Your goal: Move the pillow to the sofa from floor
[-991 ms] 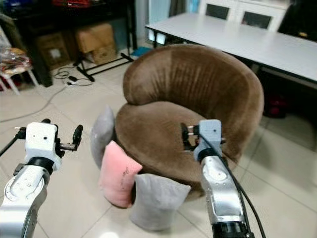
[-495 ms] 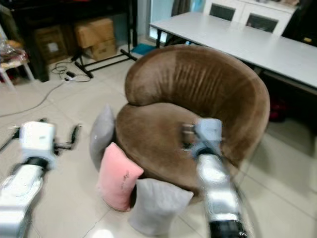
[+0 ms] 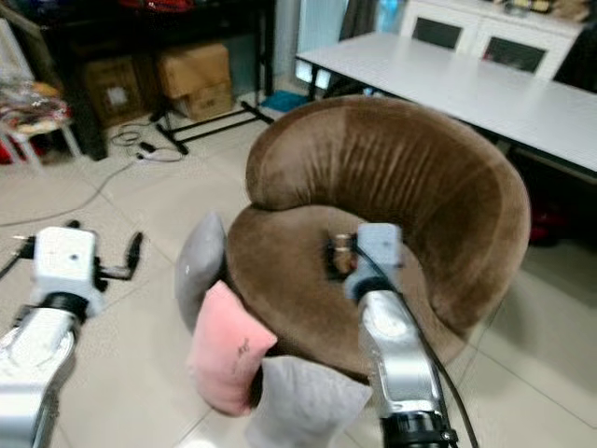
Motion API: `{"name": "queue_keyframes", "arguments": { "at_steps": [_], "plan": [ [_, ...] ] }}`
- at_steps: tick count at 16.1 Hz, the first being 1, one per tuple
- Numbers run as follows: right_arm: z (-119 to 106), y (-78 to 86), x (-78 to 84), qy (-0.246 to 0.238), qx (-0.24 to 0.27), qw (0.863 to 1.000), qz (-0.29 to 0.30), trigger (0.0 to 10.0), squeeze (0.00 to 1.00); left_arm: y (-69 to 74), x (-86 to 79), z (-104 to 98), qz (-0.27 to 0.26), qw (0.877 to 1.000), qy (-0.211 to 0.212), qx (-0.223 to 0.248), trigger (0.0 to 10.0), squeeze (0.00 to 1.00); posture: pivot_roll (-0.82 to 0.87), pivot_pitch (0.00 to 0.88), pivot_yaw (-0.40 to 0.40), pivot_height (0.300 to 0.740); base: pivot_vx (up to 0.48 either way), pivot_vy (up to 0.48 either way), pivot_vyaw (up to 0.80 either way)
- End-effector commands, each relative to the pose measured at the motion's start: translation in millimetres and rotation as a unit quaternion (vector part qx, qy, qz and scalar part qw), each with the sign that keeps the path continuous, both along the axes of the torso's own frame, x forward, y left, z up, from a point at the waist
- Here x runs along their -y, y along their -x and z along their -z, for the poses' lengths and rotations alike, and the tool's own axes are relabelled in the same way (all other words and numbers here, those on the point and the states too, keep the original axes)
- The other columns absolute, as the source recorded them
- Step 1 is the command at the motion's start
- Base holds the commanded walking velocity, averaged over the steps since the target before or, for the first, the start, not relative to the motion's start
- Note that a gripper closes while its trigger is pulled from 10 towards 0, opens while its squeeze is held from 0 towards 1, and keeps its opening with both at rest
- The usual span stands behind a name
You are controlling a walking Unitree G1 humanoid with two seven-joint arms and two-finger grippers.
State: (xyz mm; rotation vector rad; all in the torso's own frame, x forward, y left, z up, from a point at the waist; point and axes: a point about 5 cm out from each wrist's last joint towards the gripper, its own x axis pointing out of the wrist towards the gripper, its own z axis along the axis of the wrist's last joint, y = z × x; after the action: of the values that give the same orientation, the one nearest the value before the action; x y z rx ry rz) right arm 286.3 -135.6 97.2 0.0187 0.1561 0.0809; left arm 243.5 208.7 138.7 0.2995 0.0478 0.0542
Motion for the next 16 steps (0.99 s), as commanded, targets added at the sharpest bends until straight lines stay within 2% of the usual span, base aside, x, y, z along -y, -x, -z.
{"name": "queue_keyframes", "arguments": {
  "at_steps": [1,4,7,8,9,12,16],
  "plan": [
    [-1,-0.2,12.6,0.002,0.001,1.0,0.018,10.0,0.0,-1.0,7.8,0,0.014,1.0,-0.005,0.009,10.0,0.0,-0.04,0.0,-0.021,0.735,0.0,0.0,0.0],
    [0,0.2,12.1,0.001,0.0,1.0,0.014,10.0,0.0,0.4,6.3,-1,0.014,1.0,-0.012,0.012,10.0,0.0,-0.04,0.0,-0.021,0.705,0.0,0.0,0.0],
    [2,0.7,11.3,0.001,-0.001,1.0,0.014,10.0,0.0,1.8,5.5,-1,0.021,1.0,0.002,0.012,10.0,0.0,-0.03,0.0,-0.023,0.675,0.0,0.0,0.0],
    [3,1.3,11.9,-0.002,-0.004,1.0,0.016,10.0,0.0,2.7,4.5,0,0.017,1.0,-0.004,0.015,10.0,0.0,-0.03,0.0,-0.022,0.665,0.0,0.0,0.0],
    [4,2.1,12.7,-0.004,-0.007,1.0,0.018,10.0,0.0,3.7,2.3,1,0.007,0.999,-0.033,0.021,10.0,0.0,-0.03,0.0,-0.022,0.655,0.0,0.0,0.0],
    [6,3.3,14.0,0.003,-0.008,1.0,0.018,10.0,0.0,6.2,-5.8,5,-0.02,0.999,-0.016,0.023,10.0,0.0,-0.03,0.0,-0.022,0.625,0.0,0.0,0.0],
    [6,3.4,15.0,0.017,-0.005,1.0,0.018,10.0,0.0,7.1,-4.5,6,0.002,1.0,-0.009,0.02,10.0,0.0,-0.03,0.0,-0.029,0.6,0.0,0.0,0.0]
  ]
}}
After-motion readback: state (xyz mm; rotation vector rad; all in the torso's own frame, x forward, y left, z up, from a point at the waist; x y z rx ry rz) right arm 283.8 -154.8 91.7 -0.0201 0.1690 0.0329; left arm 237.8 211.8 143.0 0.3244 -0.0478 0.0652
